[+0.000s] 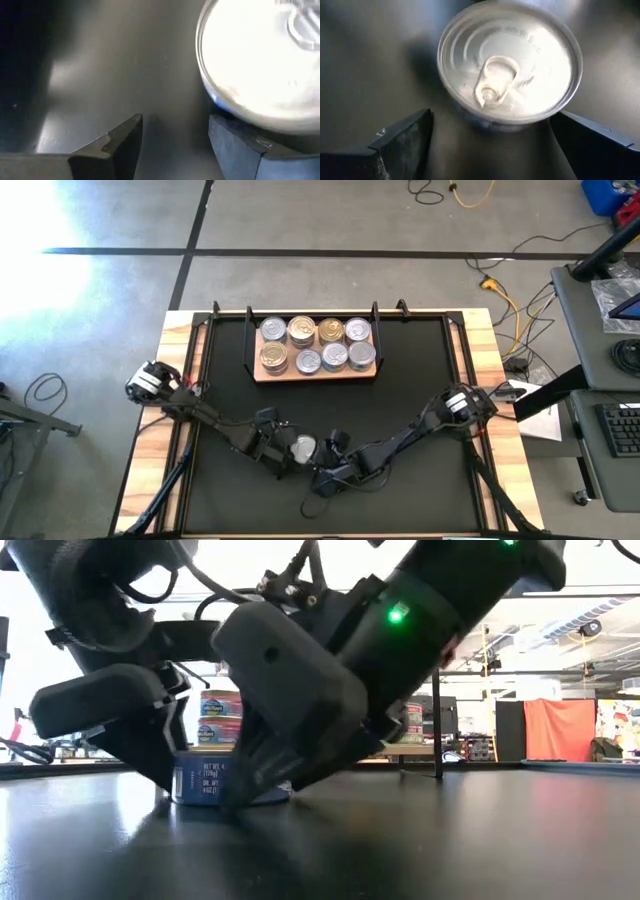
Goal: Stack canned seafood by type on shelf
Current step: Stack the blue tuna can on top of the other blue tuna can on the shelf
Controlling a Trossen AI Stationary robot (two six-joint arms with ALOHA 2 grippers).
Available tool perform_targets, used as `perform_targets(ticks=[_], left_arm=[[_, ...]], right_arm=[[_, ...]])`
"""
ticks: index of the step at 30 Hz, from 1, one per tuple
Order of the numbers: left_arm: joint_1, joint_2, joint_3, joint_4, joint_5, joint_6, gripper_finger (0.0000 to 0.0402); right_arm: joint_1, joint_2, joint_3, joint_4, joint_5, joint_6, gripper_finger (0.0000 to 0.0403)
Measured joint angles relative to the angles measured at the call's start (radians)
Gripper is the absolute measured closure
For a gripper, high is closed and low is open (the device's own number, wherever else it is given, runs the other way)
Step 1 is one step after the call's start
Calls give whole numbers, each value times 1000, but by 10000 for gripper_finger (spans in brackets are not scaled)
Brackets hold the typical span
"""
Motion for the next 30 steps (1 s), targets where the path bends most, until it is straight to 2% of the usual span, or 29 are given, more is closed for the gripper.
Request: perform_targets(ticks=[5,13,21,30], left_arm=[[27,3,-22,54,7,4,191],[32,3,-25,68,17,60,191],[38,6,-26,116,20,54,191],[55,5,-25,115,17,23,195]], right_arm=[[-11,17,-1,109,38,-86,3],[-4,90,-4,271,210,-122,2],[-9,123,-2,459,149,-183,2],[-22,121,3,398,140,-120,9]])
